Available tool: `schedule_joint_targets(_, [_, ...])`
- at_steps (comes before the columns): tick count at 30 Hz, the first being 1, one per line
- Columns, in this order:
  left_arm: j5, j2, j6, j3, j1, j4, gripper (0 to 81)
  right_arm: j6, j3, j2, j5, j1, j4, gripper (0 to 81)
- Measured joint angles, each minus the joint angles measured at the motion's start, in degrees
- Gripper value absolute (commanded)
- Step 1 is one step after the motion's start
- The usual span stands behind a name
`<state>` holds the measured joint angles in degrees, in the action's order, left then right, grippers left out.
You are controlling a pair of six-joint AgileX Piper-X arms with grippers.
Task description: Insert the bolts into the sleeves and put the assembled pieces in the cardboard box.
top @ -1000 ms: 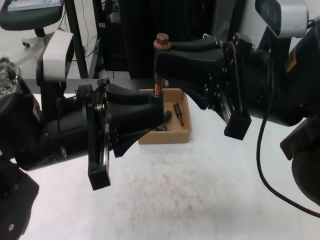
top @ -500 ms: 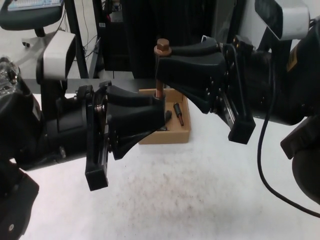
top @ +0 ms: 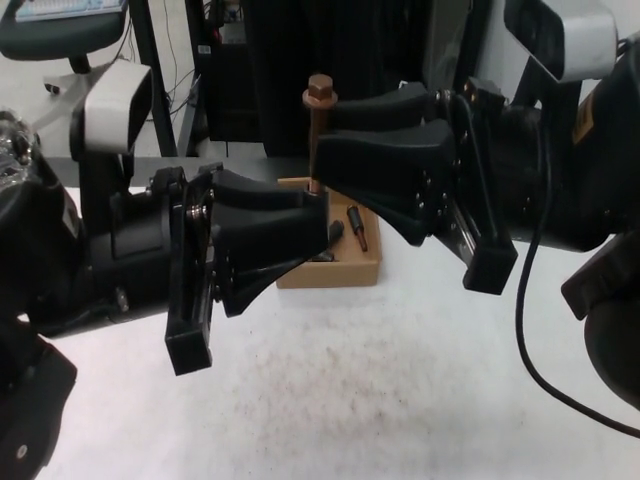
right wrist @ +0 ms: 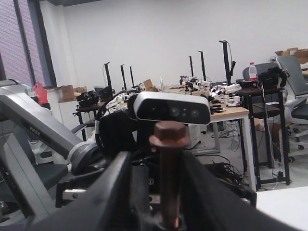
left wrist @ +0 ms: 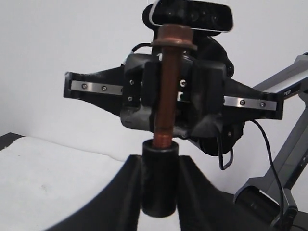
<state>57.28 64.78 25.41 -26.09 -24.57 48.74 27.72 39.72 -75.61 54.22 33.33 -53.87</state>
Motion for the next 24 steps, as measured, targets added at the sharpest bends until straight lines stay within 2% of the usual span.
schedule_joint_targets(24, [1.11,0.0,1.05,0.0,0.08,3.39,0.3,0.74,0.0,0.0,-0.18,-0.54,2.54,37.5])
